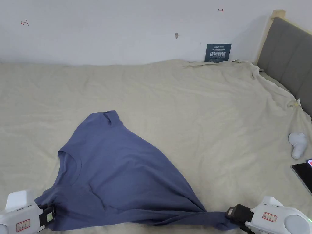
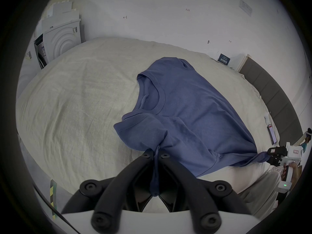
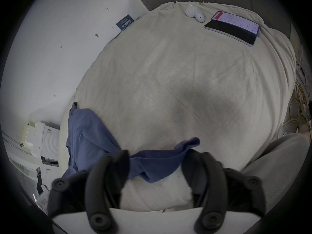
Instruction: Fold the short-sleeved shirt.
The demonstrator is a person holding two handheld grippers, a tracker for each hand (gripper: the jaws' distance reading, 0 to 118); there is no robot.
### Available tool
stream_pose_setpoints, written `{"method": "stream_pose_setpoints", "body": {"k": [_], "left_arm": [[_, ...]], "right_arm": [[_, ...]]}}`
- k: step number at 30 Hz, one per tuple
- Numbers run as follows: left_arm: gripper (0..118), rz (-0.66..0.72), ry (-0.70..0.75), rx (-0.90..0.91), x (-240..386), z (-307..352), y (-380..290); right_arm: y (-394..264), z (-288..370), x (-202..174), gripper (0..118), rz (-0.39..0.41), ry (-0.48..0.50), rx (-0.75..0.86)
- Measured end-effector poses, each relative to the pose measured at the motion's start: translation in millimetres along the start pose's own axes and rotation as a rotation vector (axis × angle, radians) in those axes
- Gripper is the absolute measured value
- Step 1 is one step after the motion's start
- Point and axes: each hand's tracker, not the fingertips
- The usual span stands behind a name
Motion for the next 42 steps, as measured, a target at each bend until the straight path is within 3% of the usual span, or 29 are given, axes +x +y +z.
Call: {"method": "stream_pose_setpoints", "body": {"k": [2,5,9,19,21,32,42], "left_arm": [[1,0.002,0.000,0.000,1,0,0],[1,0.001,-0.002,-0.001,-5,-5,2],[1,-0.004,-0.002,0.004,-6,-4,3],[1,-0.025,-0.009,0.115,-6,14,34],[1,-0.023,-0.015,0.140,-9,18,47],[1,-0.053,-0.025,0.373,-1,74,172],[1,-0.097,-0.002,0.545,26,128,315]], "right_arm": [[-3,-2,-3,4,0.022,0.006,0.004],[-6,5,-5,2,0.057,0.033,0.012],[-5,20,-17,2,0.191,0.017,0.095],[8,75,-100,2,0.792,-0.055,0.431],[16,84,-117,2,0.862,-0.064,0.499],[115,138,-209,2,0.942,-0.017,0.795],[214,187,-292,2,0.903,0.073,0.933]]}}
